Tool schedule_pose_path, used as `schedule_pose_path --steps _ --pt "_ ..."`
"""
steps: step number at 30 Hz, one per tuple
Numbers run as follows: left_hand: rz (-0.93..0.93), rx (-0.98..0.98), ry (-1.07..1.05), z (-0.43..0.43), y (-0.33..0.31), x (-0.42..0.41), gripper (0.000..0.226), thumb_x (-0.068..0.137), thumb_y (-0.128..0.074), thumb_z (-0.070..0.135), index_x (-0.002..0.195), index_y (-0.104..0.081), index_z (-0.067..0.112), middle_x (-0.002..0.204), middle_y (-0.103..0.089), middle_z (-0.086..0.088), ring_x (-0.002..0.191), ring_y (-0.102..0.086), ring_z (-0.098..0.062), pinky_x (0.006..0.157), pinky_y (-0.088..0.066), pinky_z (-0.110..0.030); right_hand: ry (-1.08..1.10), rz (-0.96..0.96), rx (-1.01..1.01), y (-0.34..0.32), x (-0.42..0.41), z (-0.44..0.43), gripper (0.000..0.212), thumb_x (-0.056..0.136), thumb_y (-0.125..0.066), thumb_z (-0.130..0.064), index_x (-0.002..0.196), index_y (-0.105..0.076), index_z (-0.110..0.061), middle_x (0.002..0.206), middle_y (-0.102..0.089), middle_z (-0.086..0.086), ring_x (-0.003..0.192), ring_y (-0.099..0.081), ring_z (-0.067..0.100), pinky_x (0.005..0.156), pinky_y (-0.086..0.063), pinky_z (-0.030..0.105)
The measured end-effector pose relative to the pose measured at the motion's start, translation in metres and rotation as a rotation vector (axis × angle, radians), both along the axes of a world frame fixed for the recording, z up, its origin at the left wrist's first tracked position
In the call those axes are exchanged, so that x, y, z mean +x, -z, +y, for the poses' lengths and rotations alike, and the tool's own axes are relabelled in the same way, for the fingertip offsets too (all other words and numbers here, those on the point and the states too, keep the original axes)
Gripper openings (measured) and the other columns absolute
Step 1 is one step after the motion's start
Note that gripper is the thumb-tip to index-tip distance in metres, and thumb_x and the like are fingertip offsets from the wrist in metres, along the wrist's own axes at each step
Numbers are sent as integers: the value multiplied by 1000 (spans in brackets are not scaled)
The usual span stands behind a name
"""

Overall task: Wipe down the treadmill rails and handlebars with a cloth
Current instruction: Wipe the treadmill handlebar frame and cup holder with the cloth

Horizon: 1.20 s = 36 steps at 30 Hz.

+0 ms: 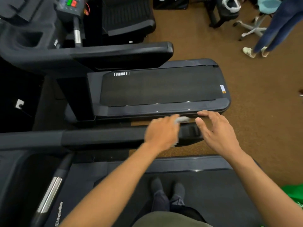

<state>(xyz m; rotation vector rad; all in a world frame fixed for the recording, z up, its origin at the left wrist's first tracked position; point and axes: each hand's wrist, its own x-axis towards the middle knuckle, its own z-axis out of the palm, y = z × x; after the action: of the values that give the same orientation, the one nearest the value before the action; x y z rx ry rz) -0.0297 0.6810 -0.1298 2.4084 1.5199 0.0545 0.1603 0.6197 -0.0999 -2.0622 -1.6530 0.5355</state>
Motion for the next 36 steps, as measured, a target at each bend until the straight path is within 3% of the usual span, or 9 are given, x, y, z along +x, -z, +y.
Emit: schedule_pose_path --steps 4,8,13,16,19,21,23,28,36 --pt "39 -131 138 -6 -6 68 35 99 -53 40 128 -61 22 126 -69 -4 117 -63 -29 99 -45 -45 26 0 16 -2 -5 3 36 99 -55 -42 129 -63 -24 135 -62 -1 126 -54 22 104 -42 38" --pt "17 -107 142 1 -9 44 31 104 -44 35 121 -64 18 119 -72 -5 112 -64 -29 98 -41 -46 -9 5 5 -1 -15 10 39 99 -52 -47 129 -63 -24 134 -63 0 126 -55 24 105 -45 43" --pt "361 -143 128 44 -2 -105 44 103 -27 28 128 -63 24 125 -70 -9 111 -66 -34 88 -43 -44 -99 50 -60 3 -34 22 42 99 -53 -50 134 -58 -27 134 -62 -4 127 -54 17 101 -49 45" --pt "529 -270 -106 64 -9 -228 65 94 -17 39 144 -57 29 139 -63 -13 124 -61 -35 94 -42 -43 -163 65 -94 6 -51 30 43 98 -53 -51 134 -58 -28 133 -63 -4 126 -54 15 102 -49 45" --pt "642 -235 -343 67 -14 -323 54 102 -27 38 141 -61 23 140 -64 -14 126 -60 -35 103 -39 -44 -240 29 -123 9 -68 36 44 99 -51 -53 134 -59 -27 132 -63 -4 125 -54 15 102 -48 40" --pt "551 -90 -536 60 -13 -363 64 101 -22 42 122 -73 9 126 -70 -20 120 -63 -38 108 -37 -47 -275 19 -137 10 -75 39 45 100 -49 -54 134 -59 -27 131 -63 -4 124 -55 14 100 -48 36" --pt "285 10 -729 44 -10 -380 66 103 -24 40 114 -72 -6 122 -68 -30 120 -60 -47 112 -36 -54 -300 19 -147 10 -79 43 46 100 -47 -56 134 -59 -27 131 -63 -6 124 -55 13 99 -47 35" --pt "-172 156 -919 -2 17 -332 58 109 -32 35 152 -45 -2 160 -40 -26 155 -22 -43 126 -18 -58 -405 19 -181 12 -82 55 50 100 -41 -60 131 -60 -27 129 -64 -5 122 -57 14 100 -48 38" --pt "-840 315 -1361 -34 54 -109 67 109 -23 46 166 -18 12 175 0 -3 162 7 -25 132 -2 -45 -626 62 -236 10 -82 76 54 101 -30 -64 122 -63 -26 120 -67 -5 111 -60 16 86 -43 32"
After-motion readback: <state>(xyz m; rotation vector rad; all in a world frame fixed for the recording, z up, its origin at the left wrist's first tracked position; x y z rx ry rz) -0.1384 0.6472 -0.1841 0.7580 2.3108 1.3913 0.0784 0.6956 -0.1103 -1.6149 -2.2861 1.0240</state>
